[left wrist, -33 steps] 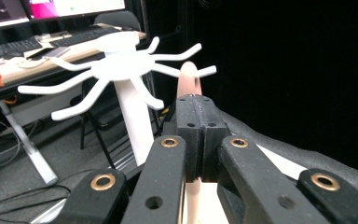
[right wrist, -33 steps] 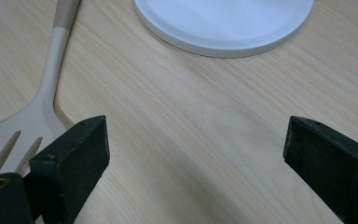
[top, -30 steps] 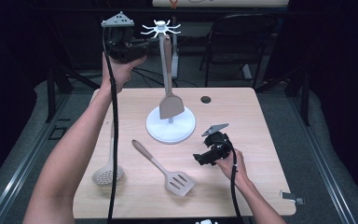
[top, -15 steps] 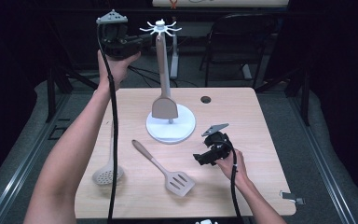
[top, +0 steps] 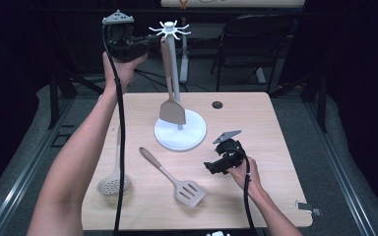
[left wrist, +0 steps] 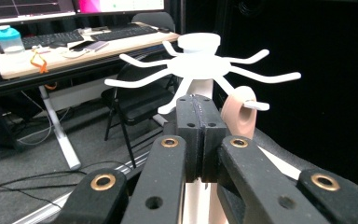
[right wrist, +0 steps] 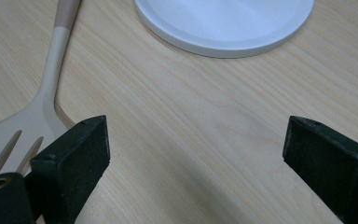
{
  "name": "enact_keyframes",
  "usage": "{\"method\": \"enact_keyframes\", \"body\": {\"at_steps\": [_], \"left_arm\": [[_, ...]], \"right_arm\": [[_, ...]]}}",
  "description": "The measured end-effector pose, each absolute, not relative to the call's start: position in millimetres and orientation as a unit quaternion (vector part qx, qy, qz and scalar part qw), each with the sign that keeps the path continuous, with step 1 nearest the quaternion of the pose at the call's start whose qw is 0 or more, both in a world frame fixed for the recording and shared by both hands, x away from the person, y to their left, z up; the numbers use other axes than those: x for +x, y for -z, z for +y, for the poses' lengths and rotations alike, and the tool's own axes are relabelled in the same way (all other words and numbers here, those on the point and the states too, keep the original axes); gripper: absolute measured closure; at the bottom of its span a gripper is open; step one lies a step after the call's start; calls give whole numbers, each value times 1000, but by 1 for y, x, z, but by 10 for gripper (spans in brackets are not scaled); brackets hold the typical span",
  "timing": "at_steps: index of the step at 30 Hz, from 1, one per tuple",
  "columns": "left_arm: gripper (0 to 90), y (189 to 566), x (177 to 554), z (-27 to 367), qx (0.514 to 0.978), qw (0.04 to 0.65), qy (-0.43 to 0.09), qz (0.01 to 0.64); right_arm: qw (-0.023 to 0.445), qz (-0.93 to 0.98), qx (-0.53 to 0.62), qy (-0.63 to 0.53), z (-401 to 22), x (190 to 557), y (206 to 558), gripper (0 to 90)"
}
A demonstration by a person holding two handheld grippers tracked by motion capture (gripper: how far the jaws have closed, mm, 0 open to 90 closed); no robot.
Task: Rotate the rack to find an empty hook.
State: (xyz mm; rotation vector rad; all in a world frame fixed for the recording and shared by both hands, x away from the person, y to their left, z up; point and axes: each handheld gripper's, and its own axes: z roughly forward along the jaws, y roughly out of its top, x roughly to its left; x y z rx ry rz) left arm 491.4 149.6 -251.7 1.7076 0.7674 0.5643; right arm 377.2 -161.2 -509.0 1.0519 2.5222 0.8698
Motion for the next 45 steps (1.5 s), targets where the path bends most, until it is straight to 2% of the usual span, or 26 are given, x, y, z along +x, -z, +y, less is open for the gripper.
{"method": "enact_keyframes", "body": {"at_steps": [7, 11, 23, 32, 36, 45], "left_arm": [[900, 256, 489, 154, 719, 561, -237, 334], [843, 265, 487, 162, 720, 557, -231, 344], [423, 313, 479, 180, 746, 504, -221, 376], [219, 364, 468, 192, 758, 476, -198, 401], [180, 385, 460, 194, 761, 465, -189, 411], [153, 430, 436, 194, 778, 428, -177, 425]], "right_arm": [[137, 871, 364, -301, -161, 377, 509, 69], [135, 871, 363, -302, -161, 376, 509, 68], [123, 873, 360, -305, -157, 376, 511, 66], [118, 878, 354, -301, -153, 374, 512, 64], [115, 878, 354, -301, -152, 374, 513, 64], [110, 887, 346, -286, -150, 372, 515, 75]]}}
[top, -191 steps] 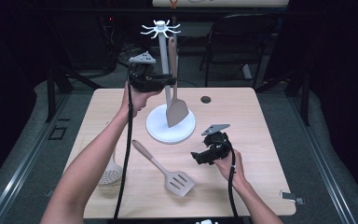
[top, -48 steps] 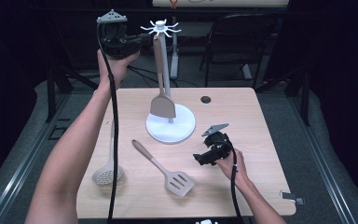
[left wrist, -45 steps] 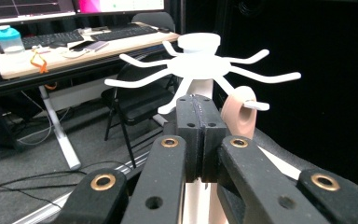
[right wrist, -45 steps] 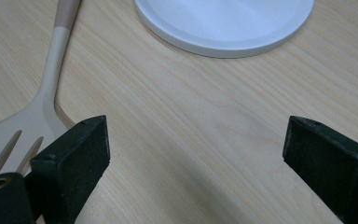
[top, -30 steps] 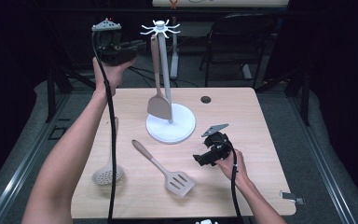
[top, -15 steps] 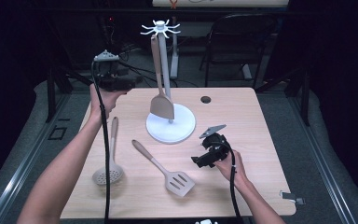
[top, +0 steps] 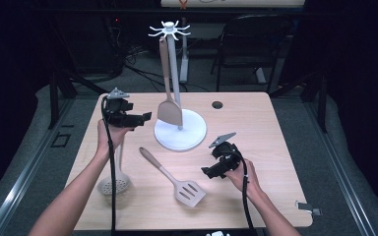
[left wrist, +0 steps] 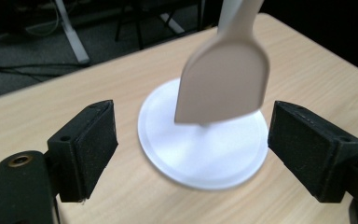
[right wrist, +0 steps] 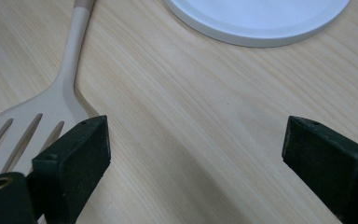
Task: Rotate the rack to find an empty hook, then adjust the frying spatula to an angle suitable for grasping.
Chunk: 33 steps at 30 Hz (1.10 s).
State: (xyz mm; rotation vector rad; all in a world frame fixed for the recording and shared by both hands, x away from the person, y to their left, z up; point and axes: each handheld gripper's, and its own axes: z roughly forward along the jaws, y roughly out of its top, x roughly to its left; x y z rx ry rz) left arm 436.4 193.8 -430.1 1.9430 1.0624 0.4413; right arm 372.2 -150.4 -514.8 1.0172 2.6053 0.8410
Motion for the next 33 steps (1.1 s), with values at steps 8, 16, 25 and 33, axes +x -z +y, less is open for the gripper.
{"method": "enact_keyframes", "body": {"at_steps": [8, 16, 25, 33], "left_arm": [[143, 465, 419, 193, 778, 412, -155, 448], [128, 482, 412, 191, 782, 396, -151, 456], [119, 491, 403, 198, 772, 396, -137, 477], [104, 501, 400, 200, 772, 382, -131, 492]], "right_arm": [[106, 890, 345, -279, -149, 371, 517, 80], [101, 888, 351, -280, -148, 369, 520, 86], [108, 894, 350, -259, -150, 365, 517, 174], [91, 892, 353, -265, -152, 358, 509, 587]]}}
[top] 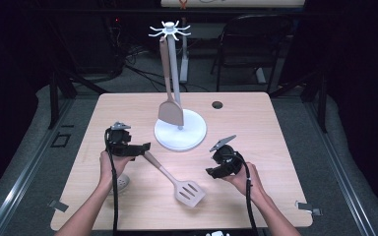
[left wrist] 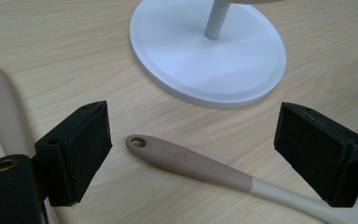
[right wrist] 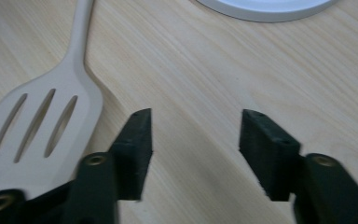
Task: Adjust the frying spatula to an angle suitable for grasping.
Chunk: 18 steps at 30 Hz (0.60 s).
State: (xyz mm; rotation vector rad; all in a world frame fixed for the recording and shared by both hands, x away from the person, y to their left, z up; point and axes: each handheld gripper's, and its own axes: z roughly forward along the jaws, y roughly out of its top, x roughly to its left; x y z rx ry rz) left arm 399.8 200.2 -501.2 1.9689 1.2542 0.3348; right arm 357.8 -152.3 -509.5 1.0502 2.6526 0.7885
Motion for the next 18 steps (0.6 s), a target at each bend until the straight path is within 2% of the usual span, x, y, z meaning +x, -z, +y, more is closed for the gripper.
{"method": "enact_keyframes", "body": {"at_steps": [4, 7, 11, 18], "left_arm": [[98, 502, 397, 199, 773, 378, -129, 493], [98, 505, 395, 197, 778, 370, -128, 491], [99, 509, 395, 195, 781, 361, -124, 494], [109, 514, 393, 189, 785, 344, -120, 501]], "right_arm": [[71, 896, 338, -279, -150, 351, 507, 779], [64, 901, 318, -289, -143, 344, 502, 857], [49, 911, 290, -289, -129, 335, 497, 897], [16, 929, 252, -270, -102, 321, 503, 900]]}}
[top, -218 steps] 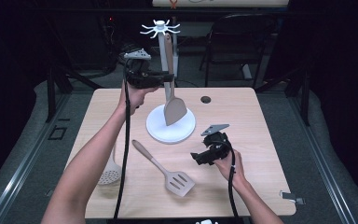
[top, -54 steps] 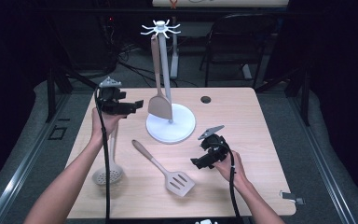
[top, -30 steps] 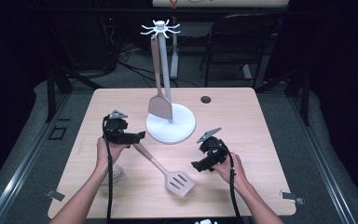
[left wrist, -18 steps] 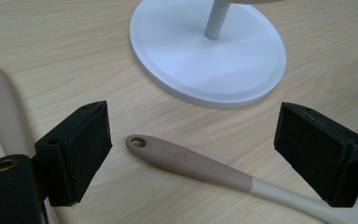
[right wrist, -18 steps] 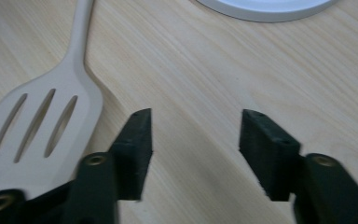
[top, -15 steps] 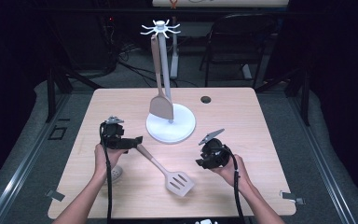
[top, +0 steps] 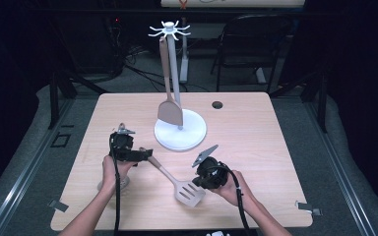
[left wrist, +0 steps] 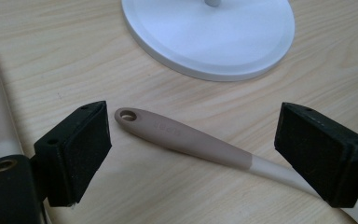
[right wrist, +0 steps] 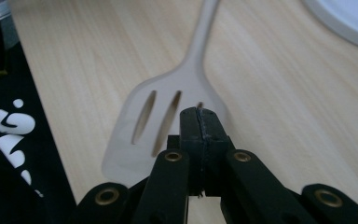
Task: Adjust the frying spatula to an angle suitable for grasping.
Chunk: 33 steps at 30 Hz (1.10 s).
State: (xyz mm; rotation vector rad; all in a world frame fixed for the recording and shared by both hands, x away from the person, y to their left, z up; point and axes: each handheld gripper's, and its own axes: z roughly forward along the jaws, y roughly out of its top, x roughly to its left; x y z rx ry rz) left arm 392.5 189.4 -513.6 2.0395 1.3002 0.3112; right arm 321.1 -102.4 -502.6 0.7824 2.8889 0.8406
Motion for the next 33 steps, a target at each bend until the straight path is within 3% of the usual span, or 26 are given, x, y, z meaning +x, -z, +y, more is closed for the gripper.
{"method": "enact_keyframes", "body": {"at_steps": [8, 23, 33], "left_arm": [[129, 520, 387, 180, 792, 330, -107, 502], [161, 540, 385, 160, 799, 320, -64, 505], [293, 552, 395, 155, 788, 328, -44, 520]], "right_arm": [[-12, 943, 241, -230, -90, 319, 524, 900], [-22, 951, 246, -185, -86, 323, 548, 900], [-25, 951, 246, -183, -86, 323, 547, 900]]}}
